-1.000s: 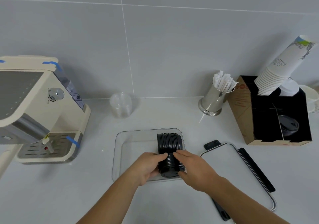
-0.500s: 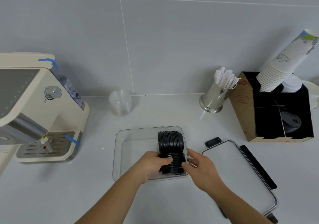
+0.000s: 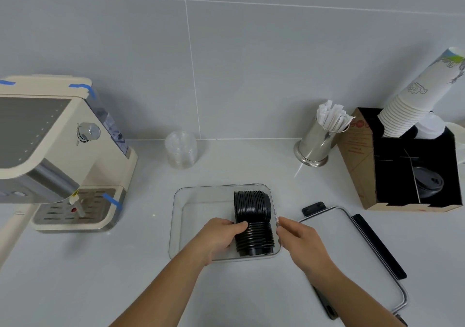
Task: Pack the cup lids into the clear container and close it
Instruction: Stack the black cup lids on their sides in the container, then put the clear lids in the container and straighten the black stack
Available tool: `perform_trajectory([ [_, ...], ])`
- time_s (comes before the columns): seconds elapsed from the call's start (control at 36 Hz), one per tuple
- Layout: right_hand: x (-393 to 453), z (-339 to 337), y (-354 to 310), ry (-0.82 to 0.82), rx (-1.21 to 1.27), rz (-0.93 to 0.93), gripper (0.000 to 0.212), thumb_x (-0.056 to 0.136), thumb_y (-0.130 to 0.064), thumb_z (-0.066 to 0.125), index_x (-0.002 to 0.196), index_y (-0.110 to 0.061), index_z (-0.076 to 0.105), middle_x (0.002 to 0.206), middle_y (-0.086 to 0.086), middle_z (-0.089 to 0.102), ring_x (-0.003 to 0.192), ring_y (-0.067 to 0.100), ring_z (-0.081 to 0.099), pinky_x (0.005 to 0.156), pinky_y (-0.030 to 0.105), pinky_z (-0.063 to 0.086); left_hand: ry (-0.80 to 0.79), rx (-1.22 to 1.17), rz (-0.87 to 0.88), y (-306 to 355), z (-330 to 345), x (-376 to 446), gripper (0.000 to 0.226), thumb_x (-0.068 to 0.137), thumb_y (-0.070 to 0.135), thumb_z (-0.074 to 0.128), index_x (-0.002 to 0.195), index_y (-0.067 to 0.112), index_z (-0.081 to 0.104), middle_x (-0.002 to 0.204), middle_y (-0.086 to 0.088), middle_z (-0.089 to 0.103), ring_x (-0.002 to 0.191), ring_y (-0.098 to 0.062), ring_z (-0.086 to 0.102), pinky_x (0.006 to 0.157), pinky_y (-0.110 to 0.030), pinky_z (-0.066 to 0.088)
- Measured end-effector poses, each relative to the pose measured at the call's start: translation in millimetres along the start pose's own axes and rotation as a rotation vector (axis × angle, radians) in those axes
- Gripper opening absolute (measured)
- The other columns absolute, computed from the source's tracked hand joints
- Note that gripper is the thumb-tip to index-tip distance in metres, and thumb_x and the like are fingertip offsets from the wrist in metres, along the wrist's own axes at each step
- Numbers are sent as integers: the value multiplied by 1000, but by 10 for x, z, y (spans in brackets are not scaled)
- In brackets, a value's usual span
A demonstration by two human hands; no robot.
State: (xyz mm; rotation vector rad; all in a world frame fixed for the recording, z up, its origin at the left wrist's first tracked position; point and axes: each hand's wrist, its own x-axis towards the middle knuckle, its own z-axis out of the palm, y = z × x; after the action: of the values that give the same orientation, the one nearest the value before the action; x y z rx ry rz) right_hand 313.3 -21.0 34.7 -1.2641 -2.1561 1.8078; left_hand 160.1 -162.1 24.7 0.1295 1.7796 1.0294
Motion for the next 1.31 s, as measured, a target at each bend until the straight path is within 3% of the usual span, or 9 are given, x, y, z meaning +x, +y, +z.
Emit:
perform_trajectory([
  [0.03,2,-8,-10,-5,9,9,34,79,-37,56,84,-4,55,69,7,46,66,25,40,71,33,29,9,-7,5,0,-13,-11,26,84,44,71,92,19,72,115,-7,70,111,-22,63,102,-39,50],
  [0.06,12,-18,-10,-10,36,16,35,80,-35,57,91,-2,59,74,18,52,69,35,48,82,39,48,18,-13,11,-1,-25,-23,25,85,44,71,90,20,72,116,-8,70,112,-23,63,102,-39,50],
  [0.08,28,-36,-7,-14,66,24,35,80,-33,60,100,-4,60,86,26,59,81,44,54,103,54,38,26,-19,18,-4,-38,-36,23,85,44,70,89,22,71,115,-7,70,113,-23,63,102,-38,50],
  [0.22,91,-117,-61,40,294,103,20,90,-15,66,108,-20,73,106,1,74,99,13,70,89,29,53,55,-109,54,-15,-132,-124,18,86,41,70,95,26,70,110,2,70,103,-16,66,87,-29,55],
  [0.44,152,-191,-361,3,541,161,18,96,-10,58,112,-9,65,109,8,73,104,22,69,88,34,52,80,-460,74,20,-417,-304,24,92,26,67,112,12,69,111,-9,74,102,-24,71,88,-33,56],
  [0.64,350,-77,-586,-72,595,163,20,95,-17,60,111,-9,69,108,9,77,102,23,72,95,40,51,176,-717,146,97,-790,-380,25,92,26,66,108,8,73,103,-11,78,96,-26,75,82,-36,58],
  [0.81,545,30,-859,-154,629,149,22,95,-15,59,111,-6,70,106,11,77,98,24,73,85,37,54,258,-829,198,101,-1133,-370,27,91,29,66,108,9,73,102,-11,78,94,-26,75,75,-34,58],
  [1.06,1016,329,-1182,-221,595,170,25,91,-17,65,113,-5,70,108,10,76,99,25,73,84,38,56,380,-859,174,18,-1500,-193,26,91,26,68,109,8,71,96,-10,79,91,-25,76,78,-36,58],
  [1.31,1506,746,-1431,-237,506,209,27,87,-18,70,111,-6,71,112,12,73,100,28,72,76,35,59,433,-777,81,58,-1663,246,26,93,26,66,115,13,62,117,-9,68,106,-24,66,86,-36,54],
])
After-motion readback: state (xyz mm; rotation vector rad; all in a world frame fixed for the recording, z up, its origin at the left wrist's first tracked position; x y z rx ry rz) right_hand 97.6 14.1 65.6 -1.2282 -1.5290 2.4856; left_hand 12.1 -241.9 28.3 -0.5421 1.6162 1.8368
